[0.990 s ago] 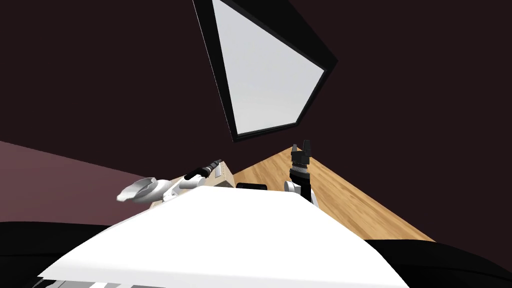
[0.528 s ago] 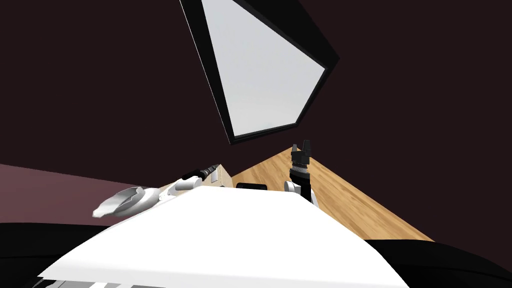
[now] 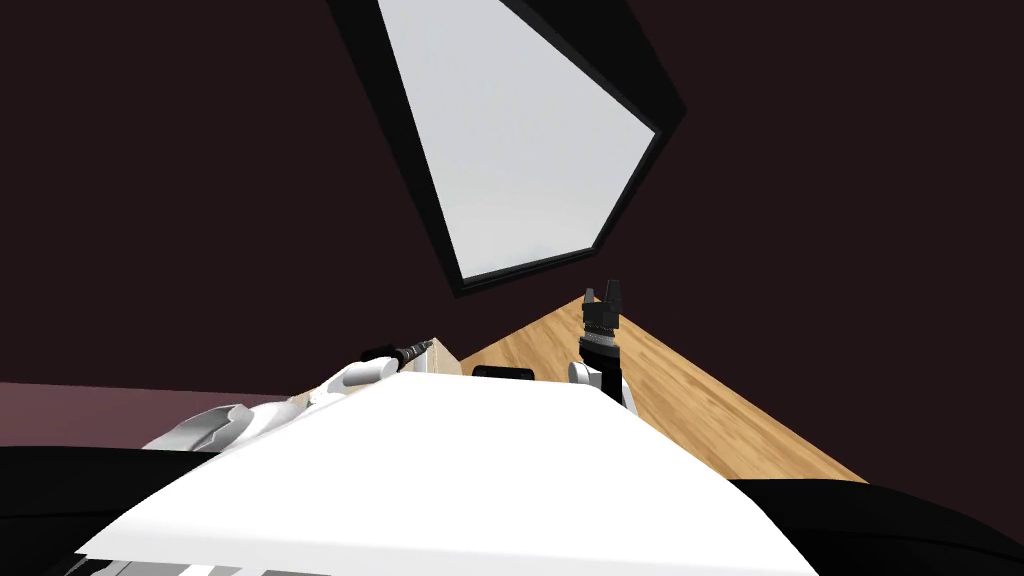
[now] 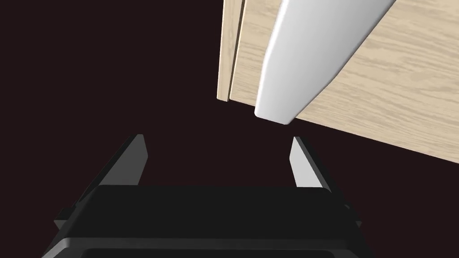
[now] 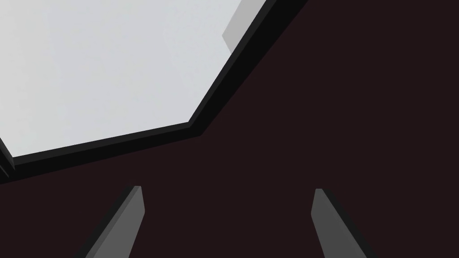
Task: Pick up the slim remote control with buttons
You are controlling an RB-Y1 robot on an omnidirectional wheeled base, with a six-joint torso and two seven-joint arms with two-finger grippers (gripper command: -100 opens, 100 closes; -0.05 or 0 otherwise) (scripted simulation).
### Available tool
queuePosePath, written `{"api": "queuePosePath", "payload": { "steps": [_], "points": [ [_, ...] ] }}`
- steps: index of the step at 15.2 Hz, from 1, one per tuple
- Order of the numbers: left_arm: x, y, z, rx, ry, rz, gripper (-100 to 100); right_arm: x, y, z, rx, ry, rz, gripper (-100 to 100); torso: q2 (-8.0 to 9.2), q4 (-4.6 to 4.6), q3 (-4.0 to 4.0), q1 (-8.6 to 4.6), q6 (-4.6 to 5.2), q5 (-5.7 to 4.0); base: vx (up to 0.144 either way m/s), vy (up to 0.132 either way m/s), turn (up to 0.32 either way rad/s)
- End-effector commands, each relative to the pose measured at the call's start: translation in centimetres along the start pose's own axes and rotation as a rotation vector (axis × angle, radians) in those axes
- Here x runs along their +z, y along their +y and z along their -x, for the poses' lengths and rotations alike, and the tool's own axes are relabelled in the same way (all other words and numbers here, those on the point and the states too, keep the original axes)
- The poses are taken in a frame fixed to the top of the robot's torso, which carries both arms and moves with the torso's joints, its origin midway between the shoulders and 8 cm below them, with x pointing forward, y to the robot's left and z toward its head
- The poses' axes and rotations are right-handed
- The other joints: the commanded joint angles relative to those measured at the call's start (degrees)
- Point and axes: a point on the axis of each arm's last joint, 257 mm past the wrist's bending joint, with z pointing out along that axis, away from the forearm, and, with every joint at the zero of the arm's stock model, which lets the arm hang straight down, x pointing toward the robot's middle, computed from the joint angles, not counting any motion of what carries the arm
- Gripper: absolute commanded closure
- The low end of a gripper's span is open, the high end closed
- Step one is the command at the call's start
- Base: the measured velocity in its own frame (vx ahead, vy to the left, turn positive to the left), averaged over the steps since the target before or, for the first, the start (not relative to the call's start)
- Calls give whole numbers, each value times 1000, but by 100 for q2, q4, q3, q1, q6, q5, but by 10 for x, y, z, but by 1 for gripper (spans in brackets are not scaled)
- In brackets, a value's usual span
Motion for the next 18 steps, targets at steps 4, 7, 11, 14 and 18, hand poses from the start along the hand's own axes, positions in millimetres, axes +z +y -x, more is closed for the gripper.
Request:
{"api": "queuePosePath", "payload": {
  "steps": [4, 7, 11, 14, 18],
  "points": [
    [-1, 48, -33, 55, 135, 98, -100, 0, 0, 0, 0, 0, 0, 0, -5, -1, -3, -3, 1, 0, 133, 8, -23],
    [-3, 64, -45, 81, 185, 127, -100, 0, 0, 0, 0, 0, 0, 0, -9, -2, -5, 0, 0, 0, 135, 11, -22],
    [-9, 92, -68, 107, 275, 173, -100, 0, 0, 0, 0, 0, 0, 0, -6, -1, -3, -1, 1, 0, 126, 14, -16],
    [-16, 114, -90, 124, 356, 206, -100, 0, 0, 0, 0, 0, 0, 0, 0, 0, 0, 5, 0, 0, 120, 31, -14],
    [-26, 135, -122, 134, 454, 234, -100, 0, 0, 0, 0, 0, 0, 0, 1, 0, 0, 12, 0, 2, 118, 45, -11]
  ]
}}
